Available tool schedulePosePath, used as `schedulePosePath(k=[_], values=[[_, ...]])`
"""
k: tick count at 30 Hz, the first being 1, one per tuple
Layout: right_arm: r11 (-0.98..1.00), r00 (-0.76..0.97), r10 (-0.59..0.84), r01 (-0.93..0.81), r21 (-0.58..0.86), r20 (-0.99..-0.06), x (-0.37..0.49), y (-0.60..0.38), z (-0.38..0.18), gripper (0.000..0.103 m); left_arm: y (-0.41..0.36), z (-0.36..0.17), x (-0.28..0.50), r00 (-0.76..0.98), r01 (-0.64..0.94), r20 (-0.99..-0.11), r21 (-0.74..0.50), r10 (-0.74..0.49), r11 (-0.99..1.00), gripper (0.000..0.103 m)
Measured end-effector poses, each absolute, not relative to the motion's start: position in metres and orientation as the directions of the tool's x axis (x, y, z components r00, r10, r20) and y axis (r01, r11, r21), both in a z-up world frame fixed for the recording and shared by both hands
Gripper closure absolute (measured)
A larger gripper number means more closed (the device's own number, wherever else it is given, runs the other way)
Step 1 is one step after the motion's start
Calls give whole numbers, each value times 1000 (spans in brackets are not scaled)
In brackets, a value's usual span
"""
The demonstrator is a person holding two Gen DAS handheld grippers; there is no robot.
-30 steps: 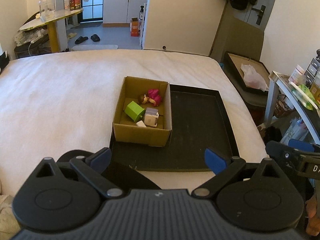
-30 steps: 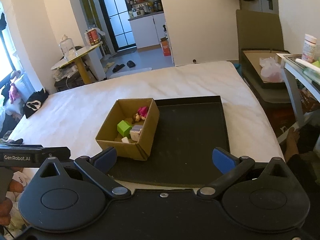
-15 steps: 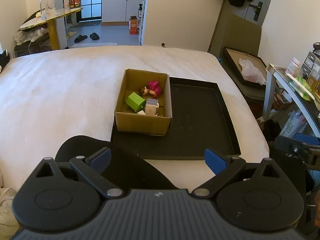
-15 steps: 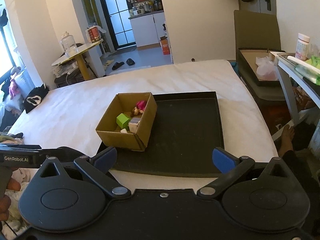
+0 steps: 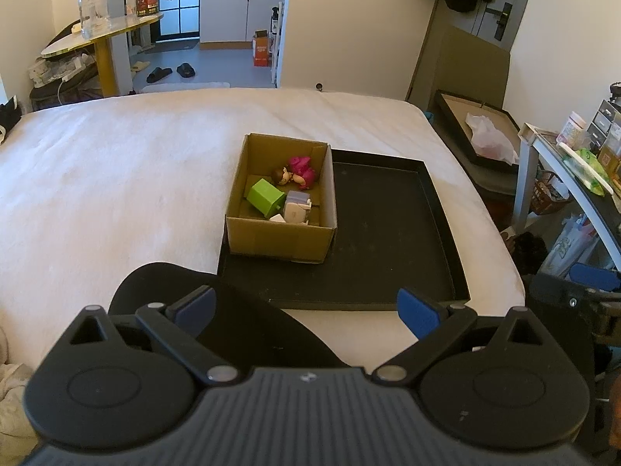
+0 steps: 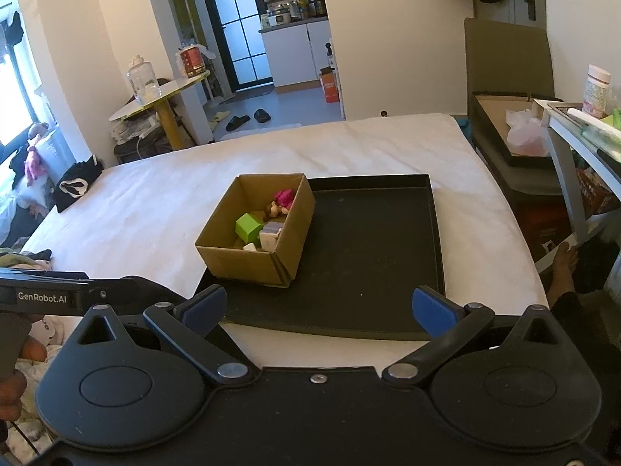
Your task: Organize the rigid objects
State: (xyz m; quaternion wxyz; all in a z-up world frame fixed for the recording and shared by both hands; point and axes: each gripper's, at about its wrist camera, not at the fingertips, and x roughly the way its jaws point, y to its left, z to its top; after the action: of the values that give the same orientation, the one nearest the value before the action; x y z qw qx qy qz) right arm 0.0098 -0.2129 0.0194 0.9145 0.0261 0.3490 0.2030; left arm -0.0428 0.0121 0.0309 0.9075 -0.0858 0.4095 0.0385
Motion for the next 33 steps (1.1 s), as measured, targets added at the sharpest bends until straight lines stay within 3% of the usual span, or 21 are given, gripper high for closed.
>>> schedulePosePath(k=[33], values=[[920, 696, 381, -352, 173, -609, 3, -214, 34, 0, 8, 42, -47, 689, -127, -724, -101, 14, 987, 4]])
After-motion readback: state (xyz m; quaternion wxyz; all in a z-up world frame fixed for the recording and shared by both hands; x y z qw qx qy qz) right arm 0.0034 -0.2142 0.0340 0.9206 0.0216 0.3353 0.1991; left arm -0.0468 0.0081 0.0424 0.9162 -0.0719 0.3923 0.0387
